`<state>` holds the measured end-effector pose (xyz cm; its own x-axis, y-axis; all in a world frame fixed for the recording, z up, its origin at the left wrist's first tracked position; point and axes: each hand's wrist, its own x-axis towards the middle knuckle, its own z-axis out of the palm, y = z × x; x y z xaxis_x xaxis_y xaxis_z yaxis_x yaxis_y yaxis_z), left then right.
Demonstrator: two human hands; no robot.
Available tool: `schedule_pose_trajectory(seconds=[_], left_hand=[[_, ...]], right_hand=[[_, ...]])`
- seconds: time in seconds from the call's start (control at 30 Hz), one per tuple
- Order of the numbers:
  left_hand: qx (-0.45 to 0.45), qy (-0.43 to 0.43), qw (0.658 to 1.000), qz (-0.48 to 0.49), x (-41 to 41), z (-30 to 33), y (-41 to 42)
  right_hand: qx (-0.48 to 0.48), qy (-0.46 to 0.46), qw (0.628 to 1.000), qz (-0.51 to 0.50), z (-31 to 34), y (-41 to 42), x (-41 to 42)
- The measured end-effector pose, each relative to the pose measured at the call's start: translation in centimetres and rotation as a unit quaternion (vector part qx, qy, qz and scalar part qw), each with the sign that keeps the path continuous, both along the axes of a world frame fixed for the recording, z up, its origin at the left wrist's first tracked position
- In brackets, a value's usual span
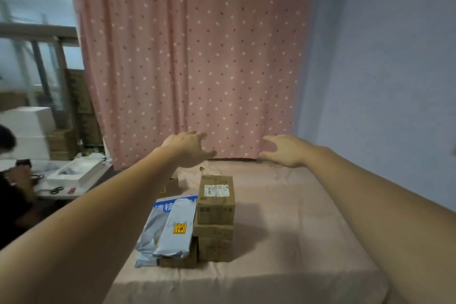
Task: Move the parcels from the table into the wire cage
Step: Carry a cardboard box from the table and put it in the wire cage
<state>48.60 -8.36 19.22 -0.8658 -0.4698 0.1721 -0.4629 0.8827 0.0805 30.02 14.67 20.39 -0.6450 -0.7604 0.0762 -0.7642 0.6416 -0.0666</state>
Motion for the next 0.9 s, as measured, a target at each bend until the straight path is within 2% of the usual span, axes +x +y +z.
schedule_pose_trajectory(seconds=[0.17,0.37,0.47,0.6,0.7,0.9], left_hand=[[0.048,-0.005,0.999,0.024,-3.6,-3.9,-7.8],[0.142,-0.016,0.989,0.034,-9.1,-9.7,-14.8],[0.205,-0.032,0.978,0.036,-11.6,-13.5,-16.2],[0.342,-0.025,0.937,0.057,-14.3,-19.9,-16.9],[0.423,-0.002,0.902,0.087,-15.7,-24.1,-16.9],[0.509,-0.02,0.851,0.127,-16.9,-29.0,-15.7]], right_hand=[[0.013,-0.04,0.999,0.019,-3.8,-8.1,-3.4],[0.012,-0.089,0.996,-0.025,-10.0,-14.0,-9.1],[-0.006,-0.16,0.985,-0.058,-14.0,-15.3,-10.7],[-0.077,-0.287,0.948,-0.115,-19.8,-17.1,-11.8],[-0.1,-0.349,0.92,-0.146,-24.1,-18.3,-12.5],[-0.117,-0.463,0.858,-0.189,-29.5,-20.5,-12.5]])
